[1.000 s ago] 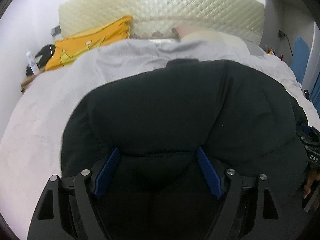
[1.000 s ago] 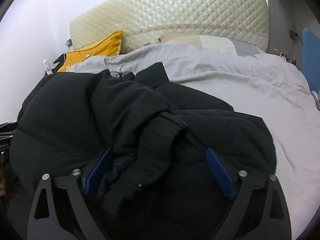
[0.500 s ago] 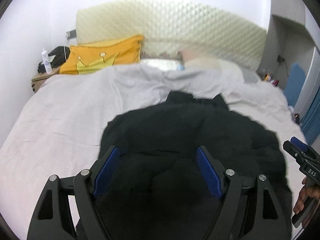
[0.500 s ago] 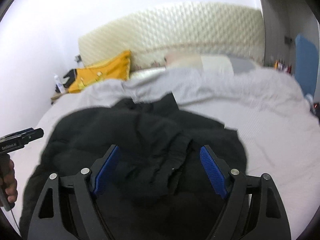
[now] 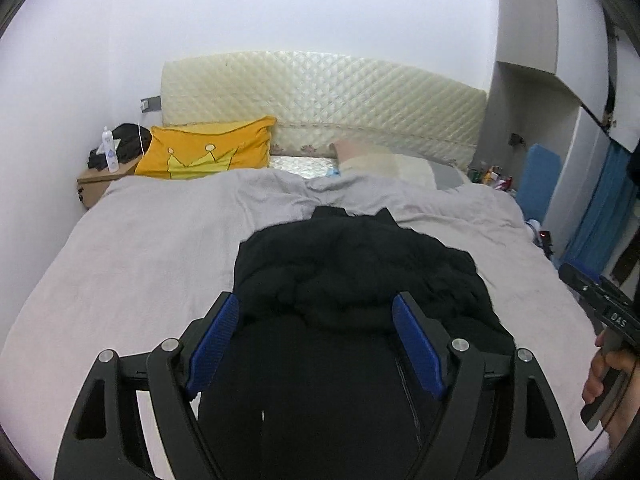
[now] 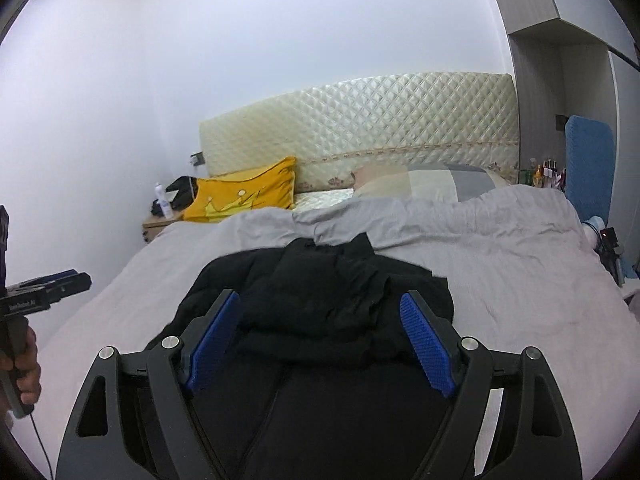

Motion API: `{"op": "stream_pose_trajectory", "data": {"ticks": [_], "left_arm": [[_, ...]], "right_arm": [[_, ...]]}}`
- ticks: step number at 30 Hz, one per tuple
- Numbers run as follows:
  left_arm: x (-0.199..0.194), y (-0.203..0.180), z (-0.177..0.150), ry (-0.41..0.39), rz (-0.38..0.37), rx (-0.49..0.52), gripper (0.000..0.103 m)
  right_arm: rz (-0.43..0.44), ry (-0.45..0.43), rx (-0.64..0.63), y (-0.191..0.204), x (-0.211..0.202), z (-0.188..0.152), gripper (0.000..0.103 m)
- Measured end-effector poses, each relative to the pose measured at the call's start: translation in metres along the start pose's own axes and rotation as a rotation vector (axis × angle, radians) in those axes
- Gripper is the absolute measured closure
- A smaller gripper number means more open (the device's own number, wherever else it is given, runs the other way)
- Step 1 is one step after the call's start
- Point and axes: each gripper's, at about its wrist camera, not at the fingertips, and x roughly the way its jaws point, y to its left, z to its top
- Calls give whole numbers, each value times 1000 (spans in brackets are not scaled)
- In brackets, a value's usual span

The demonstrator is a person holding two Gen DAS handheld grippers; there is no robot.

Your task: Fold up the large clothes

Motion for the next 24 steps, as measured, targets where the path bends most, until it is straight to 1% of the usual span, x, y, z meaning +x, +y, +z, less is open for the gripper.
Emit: {"op": "stream_pose_trajectory", "data": {"ticks": [3,5,7,10,16,18,20,22,24], "left_arm": [[-20,9,-24,29,-30,-12,23],[-27,19,-45,71,-52,-24,23],[-26,29,-61,104,-69,-34,23],[-20,49,-90,173,-103,-85,23],[19,84,-136,339,-175,-205,23],[32,96,-146,375,-189,-250,23],[48,108,-157,424,-208,-306,23],[64,120,-170,475,-213,-357,23],[78,132,-184,522,-219,-392,23]], "right_arm": [[27,25,19,-4,-19,-18,22],[42,55,43,-10,-26,-34,22],[64,101,80,-21,-31,-56,22],[81,173,136,-38,-32,-86,22],[88,317,199,-70,-25,-142,22],[88,361,243,-81,-20,-154,22],[107,397,315,-95,-14,-164,21],[112,427,370,-106,-9,-172,17],[84,463,412,-120,0,-181,15]]}}
